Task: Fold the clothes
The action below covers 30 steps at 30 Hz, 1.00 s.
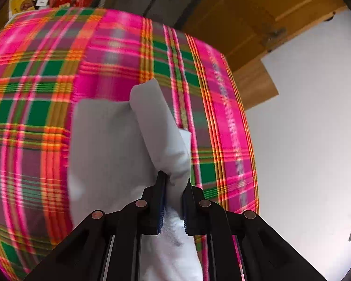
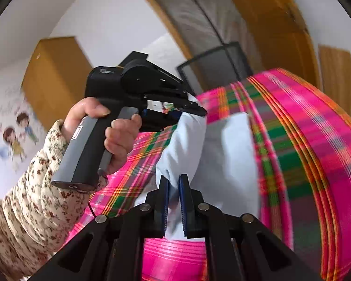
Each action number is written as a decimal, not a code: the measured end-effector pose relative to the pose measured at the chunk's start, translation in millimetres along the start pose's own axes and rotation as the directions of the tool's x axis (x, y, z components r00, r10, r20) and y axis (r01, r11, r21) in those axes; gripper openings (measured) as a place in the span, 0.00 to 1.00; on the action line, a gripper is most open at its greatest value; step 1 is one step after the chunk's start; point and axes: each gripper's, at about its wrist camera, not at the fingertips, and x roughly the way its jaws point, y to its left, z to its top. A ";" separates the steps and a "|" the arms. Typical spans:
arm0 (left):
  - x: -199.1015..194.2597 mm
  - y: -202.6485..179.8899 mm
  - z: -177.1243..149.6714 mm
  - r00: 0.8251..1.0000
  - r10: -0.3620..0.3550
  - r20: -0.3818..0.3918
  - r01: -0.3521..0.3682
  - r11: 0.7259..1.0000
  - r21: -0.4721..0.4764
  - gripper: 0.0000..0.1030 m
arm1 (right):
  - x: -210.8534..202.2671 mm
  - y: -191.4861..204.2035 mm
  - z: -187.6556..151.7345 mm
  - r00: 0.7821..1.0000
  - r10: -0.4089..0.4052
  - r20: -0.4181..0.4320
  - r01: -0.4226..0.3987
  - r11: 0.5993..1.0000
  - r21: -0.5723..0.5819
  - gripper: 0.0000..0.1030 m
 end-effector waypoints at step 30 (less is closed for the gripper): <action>-21.6 -2.0 -59.2 0.997 0.069 -0.019 -0.065 0.988 0.140 0.42 | -23.8 -72.4 -6.0 0.996 -0.088 -0.010 0.089 0.982 0.168 0.13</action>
